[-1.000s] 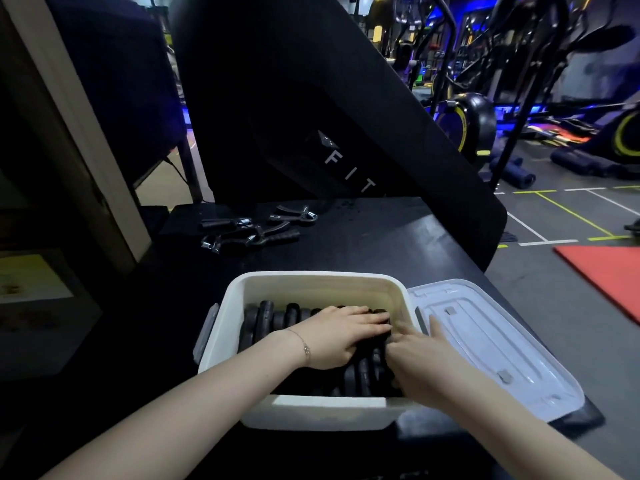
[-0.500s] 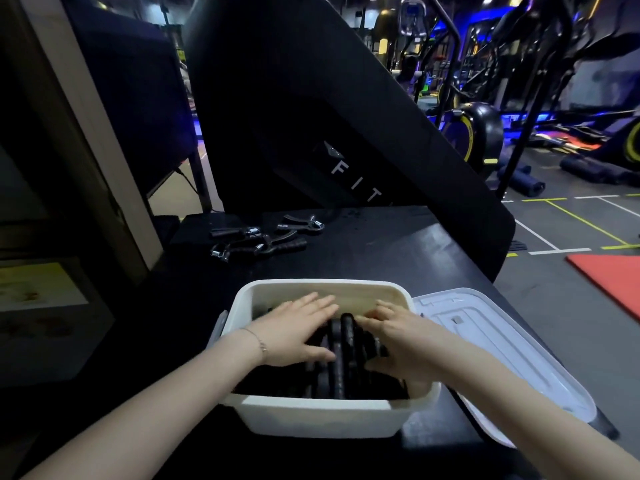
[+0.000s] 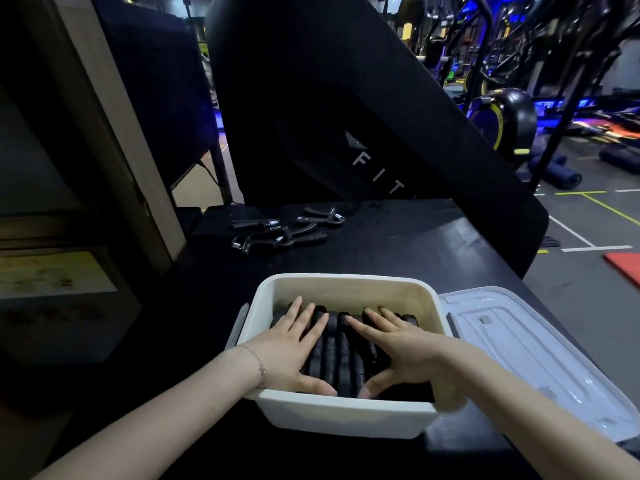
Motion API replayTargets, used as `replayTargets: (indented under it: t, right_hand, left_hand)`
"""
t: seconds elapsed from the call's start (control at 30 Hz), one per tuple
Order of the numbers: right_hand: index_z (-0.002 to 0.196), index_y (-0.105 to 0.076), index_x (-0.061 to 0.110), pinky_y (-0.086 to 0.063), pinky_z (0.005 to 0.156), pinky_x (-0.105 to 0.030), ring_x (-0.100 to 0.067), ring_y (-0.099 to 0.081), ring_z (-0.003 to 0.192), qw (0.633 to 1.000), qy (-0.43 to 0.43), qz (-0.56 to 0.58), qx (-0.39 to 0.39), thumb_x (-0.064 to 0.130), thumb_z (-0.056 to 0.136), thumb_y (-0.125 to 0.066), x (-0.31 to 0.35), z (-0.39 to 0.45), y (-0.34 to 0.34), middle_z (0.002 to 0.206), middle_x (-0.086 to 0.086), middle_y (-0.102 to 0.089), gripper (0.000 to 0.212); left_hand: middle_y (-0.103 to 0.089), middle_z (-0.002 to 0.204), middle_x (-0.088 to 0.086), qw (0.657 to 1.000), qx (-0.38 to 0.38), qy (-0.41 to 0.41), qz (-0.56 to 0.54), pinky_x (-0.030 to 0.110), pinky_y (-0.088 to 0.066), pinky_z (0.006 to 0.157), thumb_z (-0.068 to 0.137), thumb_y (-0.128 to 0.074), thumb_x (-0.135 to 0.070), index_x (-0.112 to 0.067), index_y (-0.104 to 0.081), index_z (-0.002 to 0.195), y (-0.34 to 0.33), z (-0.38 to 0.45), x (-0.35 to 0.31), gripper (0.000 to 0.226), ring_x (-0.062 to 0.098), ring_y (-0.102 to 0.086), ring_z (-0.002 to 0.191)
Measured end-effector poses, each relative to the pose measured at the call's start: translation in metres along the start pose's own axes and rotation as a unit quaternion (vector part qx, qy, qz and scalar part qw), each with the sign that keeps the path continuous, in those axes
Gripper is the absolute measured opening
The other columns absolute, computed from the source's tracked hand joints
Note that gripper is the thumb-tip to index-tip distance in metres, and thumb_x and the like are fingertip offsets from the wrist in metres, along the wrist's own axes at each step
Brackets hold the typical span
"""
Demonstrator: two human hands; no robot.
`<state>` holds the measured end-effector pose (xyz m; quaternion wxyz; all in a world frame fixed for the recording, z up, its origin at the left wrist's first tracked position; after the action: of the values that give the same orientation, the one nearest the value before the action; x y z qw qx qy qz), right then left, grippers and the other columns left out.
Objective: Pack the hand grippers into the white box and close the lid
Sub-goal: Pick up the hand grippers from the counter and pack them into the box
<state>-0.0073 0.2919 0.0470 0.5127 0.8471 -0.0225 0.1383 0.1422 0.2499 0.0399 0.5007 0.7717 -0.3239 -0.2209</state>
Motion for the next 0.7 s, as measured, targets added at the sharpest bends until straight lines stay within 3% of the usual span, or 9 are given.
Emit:
replayTargets:
  t: [0.07,0.23,0.37,0.57,0.7]
  right_hand:
    - [0.143,0.014,0.047,0.003,0.119,-0.042,-0.022,0.02,0.144,1.0,0.005,-0.018,-0.012,0.072,0.066,-0.061,0.0,0.0,-0.001,0.158,-0.001,0.016,0.111]
    - [0.144,0.011,0.047,0.007,0.118,-0.041,-0.02,0.017,0.145,0.998,0.012,-0.039,-0.038,0.076,0.064,-0.059,0.001,-0.002,0.003,0.159,-0.001,0.012,0.11]
    - [0.145,0.006,0.045,0.006,0.117,-0.04,-0.013,0.012,0.145,0.998,0.033,-0.034,-0.037,0.075,0.061,-0.062,0.001,0.0,0.01,0.159,0.002,0.007,0.112]
    - [0.148,-0.007,0.039,-0.008,0.116,-0.03,-0.01,-0.01,0.145,0.995,0.067,-0.059,-0.041,0.076,0.06,-0.062,0.002,0.013,0.024,0.158,0.008,-0.013,0.11]
    - [0.148,-0.017,0.036,-0.018,0.113,-0.029,-0.008,-0.023,0.14,0.991,0.079,-0.085,-0.067,0.079,0.064,-0.056,0.003,0.022,0.035,0.152,0.01,-0.031,0.102]
  left_hand:
    - [0.028,0.154,0.009,1.0,-0.004,0.003,-0.011,0.038,0.012,0.114,0.053,-0.021,-0.09,-0.019,0.022,0.145,-0.003,0.0,-0.001,0.124,0.022,0.042,0.129]
    - [0.027,0.154,0.007,0.999,-0.016,0.011,-0.029,0.037,0.012,0.114,0.07,-0.041,-0.081,-0.022,0.021,0.146,0.001,-0.003,-0.002,0.115,0.021,0.039,0.134]
    - [0.022,0.156,0.005,0.998,-0.028,0.021,-0.047,0.04,0.009,0.116,0.072,-0.044,-0.08,-0.025,0.019,0.147,0.003,-0.004,-0.004,0.112,0.021,0.035,0.137]
    - [0.017,0.158,0.003,0.997,-0.031,0.041,-0.05,0.043,0.006,0.118,0.07,-0.044,-0.082,-0.028,0.017,0.147,0.003,-0.005,-0.002,0.112,0.018,0.032,0.139]
    - [0.018,0.158,0.0,0.996,-0.039,0.062,-0.05,0.05,0.012,0.116,0.065,-0.042,-0.086,-0.032,0.019,0.146,0.002,-0.006,0.002,0.115,0.017,0.033,0.138]
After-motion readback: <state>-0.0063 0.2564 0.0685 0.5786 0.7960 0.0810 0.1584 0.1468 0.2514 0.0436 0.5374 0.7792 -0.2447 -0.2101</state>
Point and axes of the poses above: each hand's wrist, its own z-axis towards the middle knuckle, its own y-axis out of the back of the hand, x = y × z, the point moved 7 cm from there along z, towards the middle knuckle
